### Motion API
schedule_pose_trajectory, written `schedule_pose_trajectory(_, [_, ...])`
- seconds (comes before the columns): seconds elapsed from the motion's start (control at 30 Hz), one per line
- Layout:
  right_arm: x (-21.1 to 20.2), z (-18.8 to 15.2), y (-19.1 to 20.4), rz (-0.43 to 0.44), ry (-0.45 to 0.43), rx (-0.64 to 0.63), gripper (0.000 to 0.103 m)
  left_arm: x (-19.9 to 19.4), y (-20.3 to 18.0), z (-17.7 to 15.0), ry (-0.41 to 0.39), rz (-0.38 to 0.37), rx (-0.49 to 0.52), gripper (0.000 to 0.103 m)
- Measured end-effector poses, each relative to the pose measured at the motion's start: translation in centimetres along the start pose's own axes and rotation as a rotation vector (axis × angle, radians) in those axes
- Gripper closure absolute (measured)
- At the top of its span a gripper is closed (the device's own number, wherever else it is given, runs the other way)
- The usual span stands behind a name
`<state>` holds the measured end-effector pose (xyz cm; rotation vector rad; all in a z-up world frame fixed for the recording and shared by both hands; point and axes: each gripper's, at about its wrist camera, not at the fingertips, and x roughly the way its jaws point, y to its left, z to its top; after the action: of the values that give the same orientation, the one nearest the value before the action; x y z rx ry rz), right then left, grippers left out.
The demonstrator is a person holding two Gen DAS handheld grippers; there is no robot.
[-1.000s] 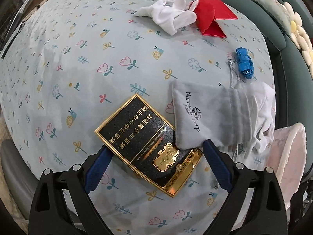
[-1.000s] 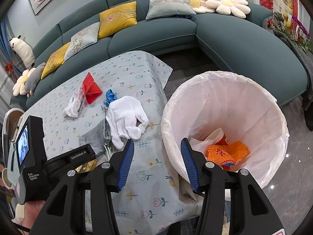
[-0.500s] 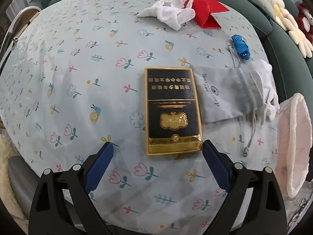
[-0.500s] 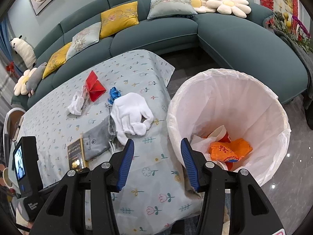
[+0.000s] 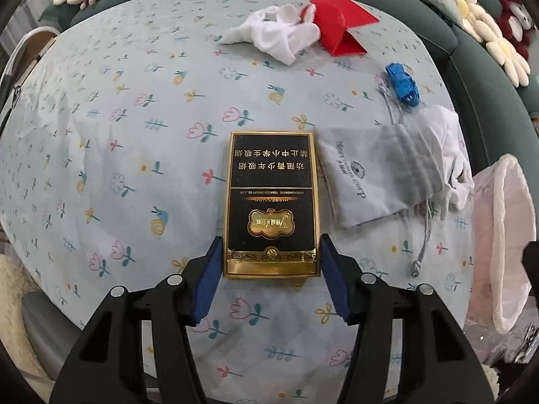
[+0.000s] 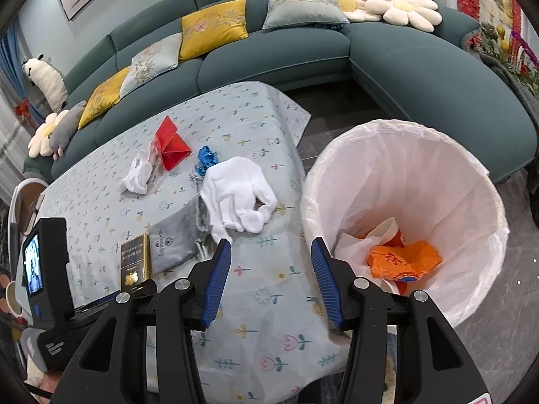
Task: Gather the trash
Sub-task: 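Grasp the grey drawstring pouch with the right gripper while the left gripper holds the box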
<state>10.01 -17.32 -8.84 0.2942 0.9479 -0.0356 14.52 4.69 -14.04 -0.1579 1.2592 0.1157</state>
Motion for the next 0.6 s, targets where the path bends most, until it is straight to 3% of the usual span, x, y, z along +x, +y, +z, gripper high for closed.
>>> schedule_pose_trajectory(0.23, [2.1,0.2,3.2,0.038,0.034,-0.049,0.058,-1.6,2.5,0.1,-0.038,0.001,0.009,0.049])
schedule_pose_trajectory(0.4, [4.1,0.6,5.3,0.061,0.064,-0.075,0.069,-2.0,3.3,0.9,-0.061,0.000,0.007,0.049])
schedule_pose_trajectory(0.6, [6.4,1.0,7.3,0.065,0.097,-0.109,0.075,-2.3,3.9,1.5,-0.084,0.001,0.028,0.049])
